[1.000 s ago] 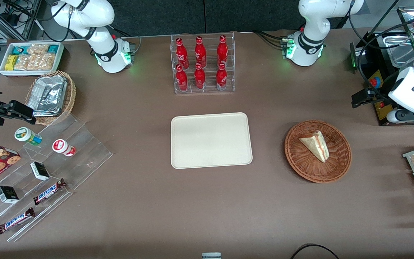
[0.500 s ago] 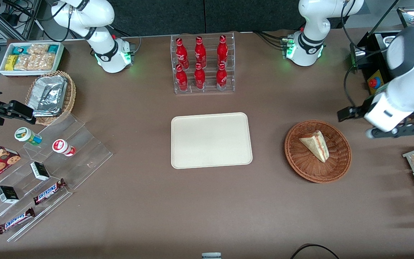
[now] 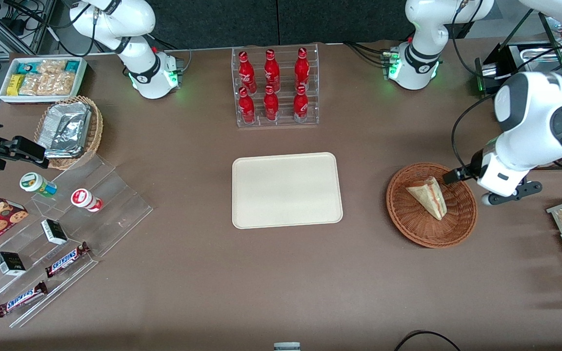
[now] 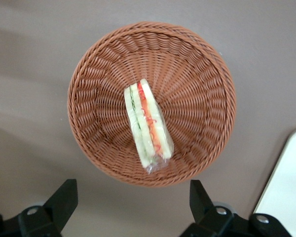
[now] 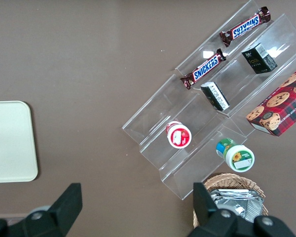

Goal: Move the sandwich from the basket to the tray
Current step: 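Move the left gripper over the wrapped sandwich in the wicker basket, then lower the left gripper and close it on the sandwich's upright edge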

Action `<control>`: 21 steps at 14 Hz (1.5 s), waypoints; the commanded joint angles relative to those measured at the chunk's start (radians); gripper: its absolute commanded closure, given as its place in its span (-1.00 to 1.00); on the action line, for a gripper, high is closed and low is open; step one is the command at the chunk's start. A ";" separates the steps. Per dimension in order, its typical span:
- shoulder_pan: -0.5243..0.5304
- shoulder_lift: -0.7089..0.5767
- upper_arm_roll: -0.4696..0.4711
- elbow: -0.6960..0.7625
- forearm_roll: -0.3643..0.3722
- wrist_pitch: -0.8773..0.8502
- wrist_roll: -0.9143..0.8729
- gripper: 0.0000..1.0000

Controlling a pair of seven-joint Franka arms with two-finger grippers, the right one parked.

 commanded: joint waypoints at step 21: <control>-0.029 0.117 -0.009 -0.342 0.046 0.585 -0.397 1.00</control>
